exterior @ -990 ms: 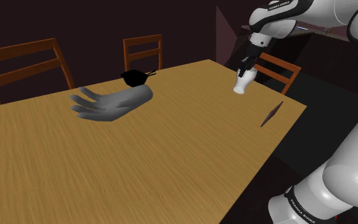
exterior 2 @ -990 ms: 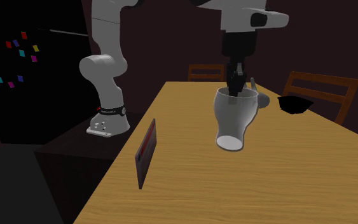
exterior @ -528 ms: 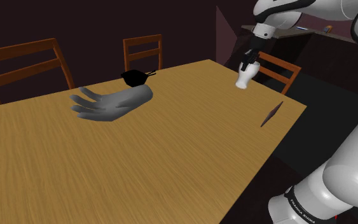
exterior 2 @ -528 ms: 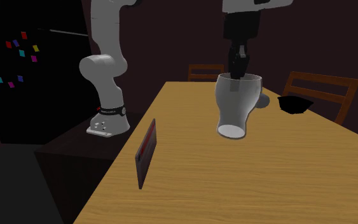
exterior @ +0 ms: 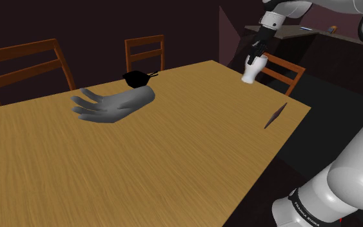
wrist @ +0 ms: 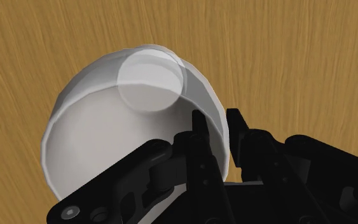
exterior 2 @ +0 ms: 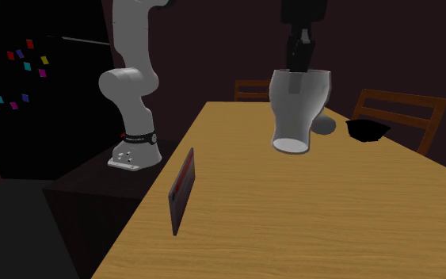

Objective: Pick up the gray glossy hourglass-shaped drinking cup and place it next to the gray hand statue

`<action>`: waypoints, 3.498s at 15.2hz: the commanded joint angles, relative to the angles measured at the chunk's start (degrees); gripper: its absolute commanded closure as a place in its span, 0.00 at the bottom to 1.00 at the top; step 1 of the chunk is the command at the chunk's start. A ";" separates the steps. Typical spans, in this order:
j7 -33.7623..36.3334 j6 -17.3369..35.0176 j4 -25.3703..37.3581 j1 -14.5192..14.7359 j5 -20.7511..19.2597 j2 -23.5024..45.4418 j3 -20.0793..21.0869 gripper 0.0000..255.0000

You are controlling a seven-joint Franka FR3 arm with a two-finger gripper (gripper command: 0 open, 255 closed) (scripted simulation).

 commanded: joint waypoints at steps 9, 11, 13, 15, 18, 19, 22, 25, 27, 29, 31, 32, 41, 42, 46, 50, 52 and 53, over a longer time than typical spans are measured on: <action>0.59 -7.99 8.76 -0.58 0.19 0.80 -0.22 1.00; 0.66 -9.68 10.79 -0.76 0.34 1.18 -0.27 1.00; 2.04 -9.97 10.93 0.08 0.14 0.84 0.22 1.00; 4.75 -9.42 10.01 1.86 -0.29 0.07 1.26 1.00; 8.74 -8.78 9.24 4.37 -0.74 -0.58 2.84 1.00; 10.05 -8.61 9.15 5.16 -0.85 -0.67 3.38 1.00; 13.92 -8.24 9.35 7.47 -1.05 -0.56 4.96 1.00; 17.68 -8.08 10.28 9.67 -1.10 0.13 6.50 1.00; 20.13 -8.10 11.31 11.10 -1.07 0.89 7.47 1.00; 22.54 -8.22 12.70 12.46 -1.01 1.91 8.43 1.00; 24.91 -8.47 14.46 13.80 -0.92 3.19 9.35 1.00; 26.07 -8.65 15.49 14.46 -0.86 3.93 9.78 1.00; 36.15 -12.55 30.64 19.75 -0.12 14.23 13.29 1.00; 37.36 -13.49 33.58 20.29 0.01 16.12 13.65 1.00; 37.03 -9.40 27.82 20.83 -0.27 14.46 13.61 1.00; 36.73 -5.69 23.00 21.22 -0.43 13.36 13.60 1.00; 36.58 -3.95 20.86 21.37 -0.47 12.97 13.60 1.00; 36.51 -3.09 19.84 21.45 -0.49 12.81 13.61 1.00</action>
